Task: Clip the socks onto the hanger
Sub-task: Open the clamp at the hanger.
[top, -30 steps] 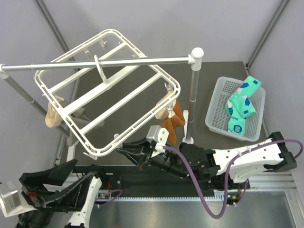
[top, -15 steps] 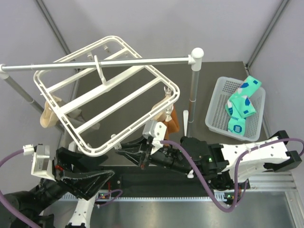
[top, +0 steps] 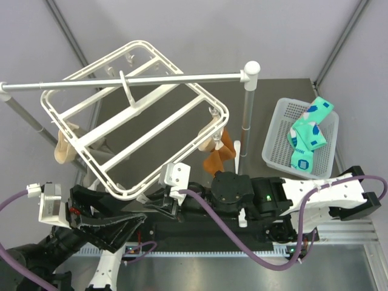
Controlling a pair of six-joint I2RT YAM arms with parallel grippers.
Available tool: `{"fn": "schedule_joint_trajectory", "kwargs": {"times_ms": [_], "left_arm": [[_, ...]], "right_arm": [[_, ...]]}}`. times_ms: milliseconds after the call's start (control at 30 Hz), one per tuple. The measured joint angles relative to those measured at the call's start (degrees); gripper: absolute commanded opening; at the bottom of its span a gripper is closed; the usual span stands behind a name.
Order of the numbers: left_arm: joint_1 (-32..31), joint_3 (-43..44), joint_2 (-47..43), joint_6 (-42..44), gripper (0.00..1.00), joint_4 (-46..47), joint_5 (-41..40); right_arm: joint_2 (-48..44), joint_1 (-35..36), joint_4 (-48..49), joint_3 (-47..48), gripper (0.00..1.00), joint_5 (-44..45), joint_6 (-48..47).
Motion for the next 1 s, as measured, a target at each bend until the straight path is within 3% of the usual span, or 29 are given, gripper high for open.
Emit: {"fn": "schedule_joint_trajectory", "kwargs": {"times_ms": [433, 567, 1000], "left_arm": [[0.00, -1.38, 0.00, 0.50, 0.65, -0.79, -1.29], [0.00, -1.49, 0.00, 1.11, 0.57, -1.09, -2.19], [0.22, -6.80, -1.51, -0.17, 0.68, -0.17, -3.96]], "right_arm": [[0.02, -0.07, -4.79, 0.50, 0.00, -0.04, -0.87], [-1.01, -0.13, -4.87, -0.11, 0.00, -0.07, -0.85], [-1.79, -0.52, -5.25, -0.33, 0.00, -2.27, -0.83]]}}
